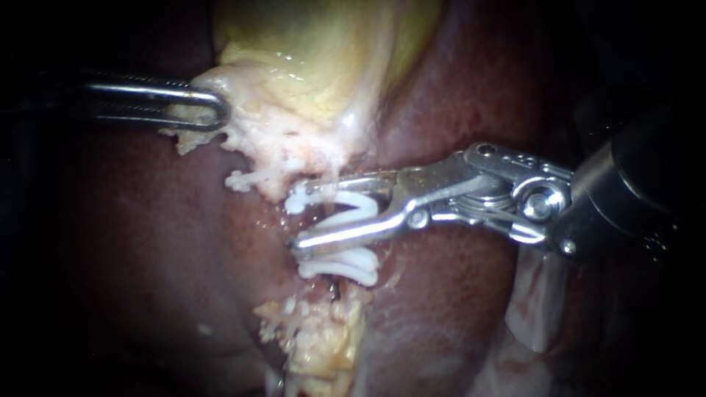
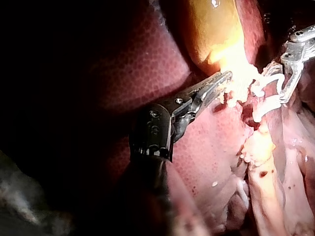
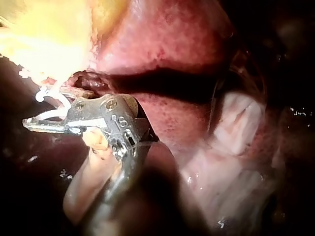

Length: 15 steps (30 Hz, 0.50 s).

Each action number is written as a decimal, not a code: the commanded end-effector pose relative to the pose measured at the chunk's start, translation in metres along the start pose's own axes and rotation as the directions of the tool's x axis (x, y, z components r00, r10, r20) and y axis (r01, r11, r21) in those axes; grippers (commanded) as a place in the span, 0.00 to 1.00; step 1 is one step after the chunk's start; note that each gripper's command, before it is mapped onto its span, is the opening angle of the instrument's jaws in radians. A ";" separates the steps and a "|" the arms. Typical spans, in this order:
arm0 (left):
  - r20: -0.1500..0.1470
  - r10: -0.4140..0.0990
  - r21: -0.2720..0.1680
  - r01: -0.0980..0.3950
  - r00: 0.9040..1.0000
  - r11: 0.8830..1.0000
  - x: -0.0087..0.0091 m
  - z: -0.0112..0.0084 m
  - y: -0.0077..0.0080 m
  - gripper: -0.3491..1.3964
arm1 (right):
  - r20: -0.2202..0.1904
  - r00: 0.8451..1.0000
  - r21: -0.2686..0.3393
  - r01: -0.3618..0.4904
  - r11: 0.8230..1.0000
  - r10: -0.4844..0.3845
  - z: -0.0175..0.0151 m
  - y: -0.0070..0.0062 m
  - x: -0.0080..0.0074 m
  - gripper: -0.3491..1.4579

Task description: Clipping third clip right tube

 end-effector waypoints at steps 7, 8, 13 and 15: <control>0.000 0.000 0.000 0.000 1.000 1.000 0.0000 0.0000 -0.0001 0.00 | -0.014 1.000 -0.034 -0.002 0.999 0.002 -0.0001 0.0005 -0.0003 0.36; 0.000 0.000 0.000 0.000 1.000 1.000 0.0000 0.0000 -0.0001 0.00 | -0.014 1.000 -0.034 -0.002 0.999 0.002 -0.0001 0.0005 -0.0004 0.36; 0.000 0.000 0.001 0.000 1.000 1.000 0.0000 0.0000 -0.0002 0.00 | -0.015 1.000 -0.036 -0.002 0.999 0.001 -0.0003 0.0009 -0.0004 0.33; 0.000 0.000 0.001 0.000 1.000 1.000 0.0000 0.0000 -0.0002 0.00 | -0.015 1.000 -0.036 -0.002 0.999 0.001 -0.0003 0.0009 -0.0004 0.32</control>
